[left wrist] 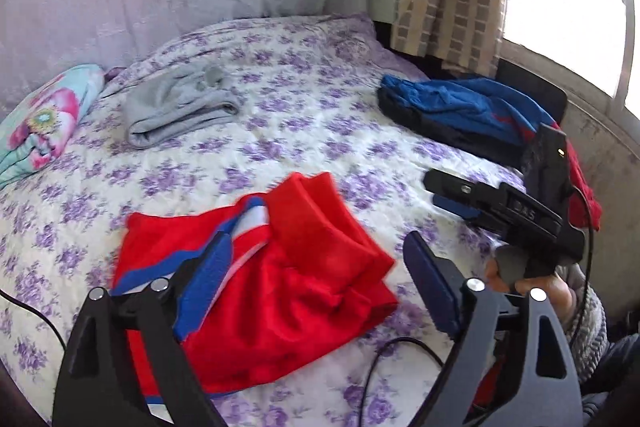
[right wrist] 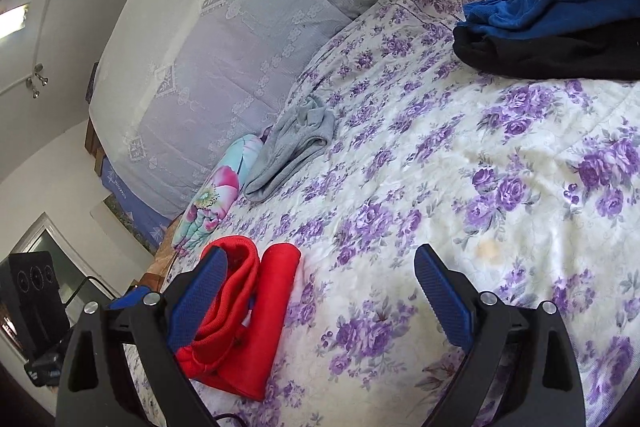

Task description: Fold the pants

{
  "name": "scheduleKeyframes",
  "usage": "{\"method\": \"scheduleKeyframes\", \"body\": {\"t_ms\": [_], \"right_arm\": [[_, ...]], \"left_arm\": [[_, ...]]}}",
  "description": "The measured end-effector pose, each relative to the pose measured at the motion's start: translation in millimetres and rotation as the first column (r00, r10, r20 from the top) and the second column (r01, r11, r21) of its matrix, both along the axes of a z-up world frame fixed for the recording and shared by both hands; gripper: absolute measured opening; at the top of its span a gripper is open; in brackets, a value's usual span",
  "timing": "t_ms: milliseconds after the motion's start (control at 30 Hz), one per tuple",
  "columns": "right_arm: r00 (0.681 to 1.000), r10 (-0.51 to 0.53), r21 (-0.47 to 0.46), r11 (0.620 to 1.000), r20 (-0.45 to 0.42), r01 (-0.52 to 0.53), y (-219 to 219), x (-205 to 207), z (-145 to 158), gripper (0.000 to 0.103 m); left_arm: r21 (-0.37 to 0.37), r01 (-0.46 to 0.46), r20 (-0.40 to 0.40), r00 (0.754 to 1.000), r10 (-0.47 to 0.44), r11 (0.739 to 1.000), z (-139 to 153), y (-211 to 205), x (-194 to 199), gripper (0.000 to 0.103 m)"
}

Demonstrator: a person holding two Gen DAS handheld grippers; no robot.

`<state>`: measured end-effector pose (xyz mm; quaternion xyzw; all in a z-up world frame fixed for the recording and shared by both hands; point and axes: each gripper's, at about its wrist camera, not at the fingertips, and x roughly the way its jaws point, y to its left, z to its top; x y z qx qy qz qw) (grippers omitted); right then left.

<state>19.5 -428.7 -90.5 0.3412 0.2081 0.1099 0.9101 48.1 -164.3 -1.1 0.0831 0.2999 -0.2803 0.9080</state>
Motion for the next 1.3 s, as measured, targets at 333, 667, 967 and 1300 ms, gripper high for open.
{"method": "scheduleKeyframes", "body": {"t_ms": [333,667,967,1300], "right_arm": [[0.986,0.158,-0.385,0.915,0.060,-0.123,100,32,78,0.099],[0.980,0.048,-0.413,0.902,-0.192,-0.125,84,78,23,0.099],[0.980,0.199,-0.615,0.770,-0.022,-0.171,147,24,66,0.099],[0.967,0.125,-0.627,0.742,-0.220,-0.238,131,42,18,0.099]], "left_arm": [[0.170,-0.101,-0.079,0.990,0.116,0.980,-64,18,13,0.091],[0.094,-0.090,-0.032,0.995,0.093,0.991,-59,58,1,0.094],[-0.051,-0.114,-0.038,0.993,0.112,0.992,-37,94,7,0.094],[-0.010,-0.210,-0.290,0.936,0.198,0.978,-88,112,36,0.099]]}}
